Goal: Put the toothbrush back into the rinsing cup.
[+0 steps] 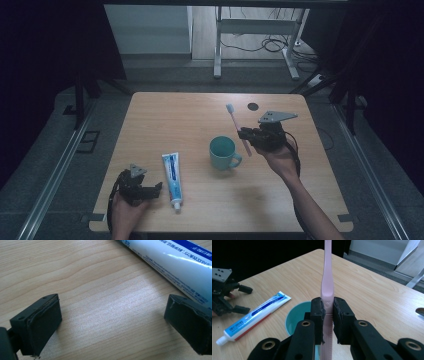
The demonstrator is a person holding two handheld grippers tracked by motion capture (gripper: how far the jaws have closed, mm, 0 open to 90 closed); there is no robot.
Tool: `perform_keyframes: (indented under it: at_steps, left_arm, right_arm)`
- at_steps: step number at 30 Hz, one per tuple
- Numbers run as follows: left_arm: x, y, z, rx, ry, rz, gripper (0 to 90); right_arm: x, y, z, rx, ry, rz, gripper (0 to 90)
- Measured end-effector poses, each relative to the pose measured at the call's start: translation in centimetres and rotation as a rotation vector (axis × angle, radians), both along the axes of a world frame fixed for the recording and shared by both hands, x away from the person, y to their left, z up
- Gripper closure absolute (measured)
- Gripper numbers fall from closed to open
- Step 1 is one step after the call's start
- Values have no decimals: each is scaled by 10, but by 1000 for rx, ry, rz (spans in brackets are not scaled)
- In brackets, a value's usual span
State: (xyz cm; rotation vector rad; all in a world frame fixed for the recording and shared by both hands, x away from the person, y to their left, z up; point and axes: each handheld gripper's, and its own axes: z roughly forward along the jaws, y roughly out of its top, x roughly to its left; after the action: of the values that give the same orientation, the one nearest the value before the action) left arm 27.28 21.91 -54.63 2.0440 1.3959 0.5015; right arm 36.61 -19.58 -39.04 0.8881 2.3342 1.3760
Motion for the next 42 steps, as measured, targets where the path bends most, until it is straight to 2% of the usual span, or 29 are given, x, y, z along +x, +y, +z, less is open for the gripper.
perform_keyframes:
  at_steps: [11, 20, 27, 36, 42]
  left_arm:
    - [0, 0, 0, 0, 0, 0, 12]
    - [0, 0, 0, 2, 2, -2, 12]
    - [0, 0, 0, 2, 2, -3, 12]
    - [0, 0, 0, 2, 2, -2, 12]
    - [0, 0, 0, 2, 2, -3, 12]
  right_arm:
    - [6, 17, 0, 36, -30, 2, 782]
    - [8, 28, -2, 43, -45, 8, 782]
    - [11, 39, -12, 66, -47, 14, 782]
    - [14, 43, -21, 81, -36, 7, 782]
    - [15, 46, -28, 66, -32, 15, 782]
